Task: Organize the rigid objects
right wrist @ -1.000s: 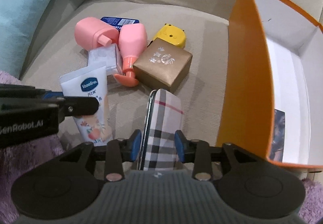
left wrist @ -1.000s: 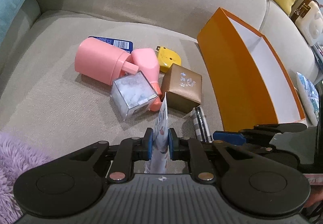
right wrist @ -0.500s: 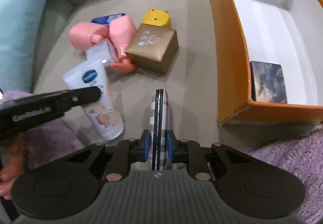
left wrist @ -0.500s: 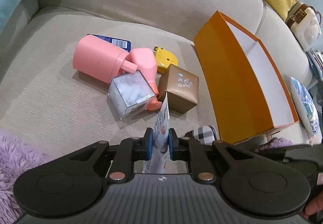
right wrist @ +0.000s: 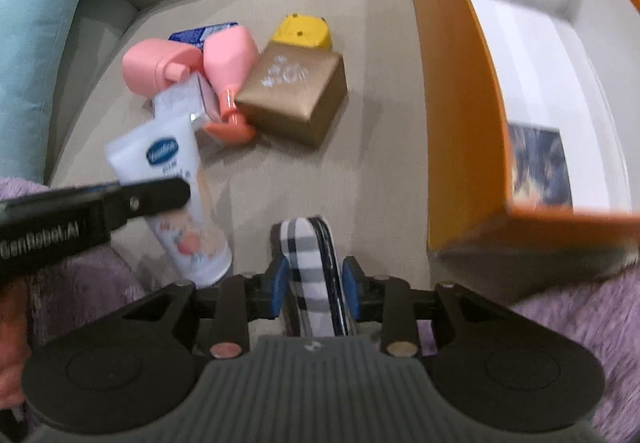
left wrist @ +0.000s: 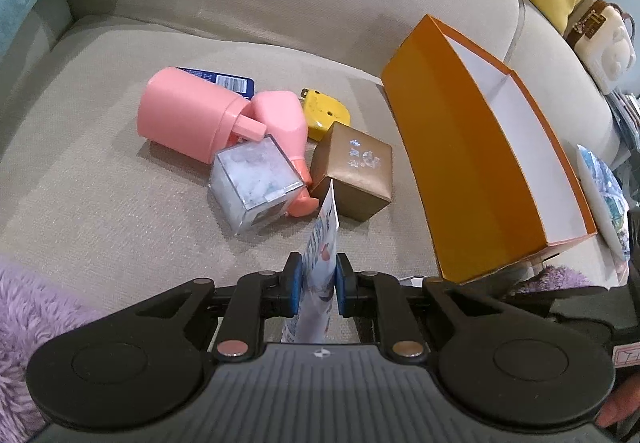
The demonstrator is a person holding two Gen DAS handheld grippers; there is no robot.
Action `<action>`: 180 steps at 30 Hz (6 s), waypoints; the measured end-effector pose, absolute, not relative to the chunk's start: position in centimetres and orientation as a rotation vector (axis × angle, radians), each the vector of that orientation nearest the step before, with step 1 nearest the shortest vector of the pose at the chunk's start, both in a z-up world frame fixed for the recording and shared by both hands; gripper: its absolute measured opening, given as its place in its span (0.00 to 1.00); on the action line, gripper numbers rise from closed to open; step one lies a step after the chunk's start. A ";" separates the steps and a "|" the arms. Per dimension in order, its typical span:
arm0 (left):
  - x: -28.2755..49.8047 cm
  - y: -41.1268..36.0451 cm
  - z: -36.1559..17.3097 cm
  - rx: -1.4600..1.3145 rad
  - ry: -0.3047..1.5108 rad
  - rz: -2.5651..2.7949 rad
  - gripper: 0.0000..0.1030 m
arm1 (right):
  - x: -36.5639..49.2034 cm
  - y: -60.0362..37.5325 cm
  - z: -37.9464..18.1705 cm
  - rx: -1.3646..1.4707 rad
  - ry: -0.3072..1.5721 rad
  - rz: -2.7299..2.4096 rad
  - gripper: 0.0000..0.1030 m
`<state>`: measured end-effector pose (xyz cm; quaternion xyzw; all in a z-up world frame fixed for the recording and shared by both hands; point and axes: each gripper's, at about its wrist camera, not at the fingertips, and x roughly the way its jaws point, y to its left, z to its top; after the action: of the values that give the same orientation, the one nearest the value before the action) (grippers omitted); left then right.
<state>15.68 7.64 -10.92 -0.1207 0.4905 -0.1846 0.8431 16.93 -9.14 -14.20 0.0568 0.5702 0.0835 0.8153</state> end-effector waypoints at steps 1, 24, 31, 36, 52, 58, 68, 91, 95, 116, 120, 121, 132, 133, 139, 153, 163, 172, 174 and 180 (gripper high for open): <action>15.7 7.4 -10.9 -0.244 1.030 -0.393 0.18 | 16.9 -9.4 -14.3 0.136 1.217 0.174 0.31; 14.4 2.1 3.7 -0.194 0.744 -0.643 0.16 | 12.8 -19.6 1.2 0.237 0.821 0.235 0.16; 18.7 -4.3 4.4 -0.168 0.768 -0.781 0.16 | 17.6 -25.4 0.9 0.053 0.908 0.127 0.16; 21.1 -7.5 1.2 -0.178 0.847 -0.804 0.16 | 22.1 -27.5 -4.0 0.028 1.103 0.163 0.16; 25.5 -9.6 -5.3 -0.208 1.017 -0.812 0.16 | 28.7 -30.3 -11.3 0.146 1.338 0.199 0.17; 26.1 -9.7 -6.0 -0.225 1.038 -0.811 0.16 | 28.8 -31.7 -12.4 0.296 1.390 0.213 0.17; 26.1 -10.3 -6.4 -0.210 1.058 -0.819 0.16 | 28.2 -28.3 -12.6 0.002 1.407 0.166 0.30; 25.8 -11.8 -6.4 -0.172 1.064 -0.849 0.17 | 23.7 -28.5 -11.1 -0.101 1.344 0.222 0.16; 25.3 -13.5 -6.6 -0.172 1.075 -0.888 0.17 | 21.5 -30.5 -5.2 -0.108 1.078 0.073 0.17; 27.0 -20.6 -13.4 -0.320 1.335 -0.831 0.17 | 19.4 -34.2 -5.7 -0.057 0.893 -0.182 0.28; 27.0 -21.4 -13.5 -0.241 1.351 -0.780 0.20 | 19.4 -34.1 -5.6 -0.073 0.896 -0.181 0.28; 26.9 -21.4 -13.4 -0.205 1.345 -0.765 0.25 | 19.5 -34.0 -5.7 -0.073 0.897 -0.180 0.28; 26.0 -20.6 -12.5 -0.119 1.341 -0.754 0.13 | 18.7 -33.9 -5.6 -0.067 0.907 -0.194 0.30; 26.0 -20.6 -12.9 -0.125 1.351 -0.751 0.11 | 18.6 -33.9 -5.6 -0.065 0.909 -0.192 0.30; 25.8 -20.7 -13.0 -0.105 1.342 -0.757 0.09 | 18.4 -33.7 -5.5 -0.071 0.923 -0.194 0.30; 20.6 -15.5 -2.9 0.021 1.070 -0.784 0.09 | 15.2 -30.5 -2.7 -0.085 0.881 -0.162 0.31; 15.8 -7.9 -0.4 0.019 0.990 -0.690 0.10 | 11.7 -26.2 -2.2 0.091 0.949 -0.015 0.33; 12.7 2.0 -2.7 -0.143 1.015 -0.505 0.10 | 10.4 -19.4 -3.0 0.248 0.956 0.180 0.39; 12.8 4.6 -3.3 -0.205 1.028 -0.448 0.10 | 10.7 -17.3 -3.0 0.235 0.932 0.209 0.41; 13.5 9.6 -4.9 -0.306 1.030 -0.320 0.10 | 12.9 -11.3 -3.9 0.165 0.955 0.309 0.43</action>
<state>13.53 9.65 -4.85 -0.1450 0.4884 -0.1516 0.8470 12.91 -11.27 -3.94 0.0789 0.4574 0.1481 0.8733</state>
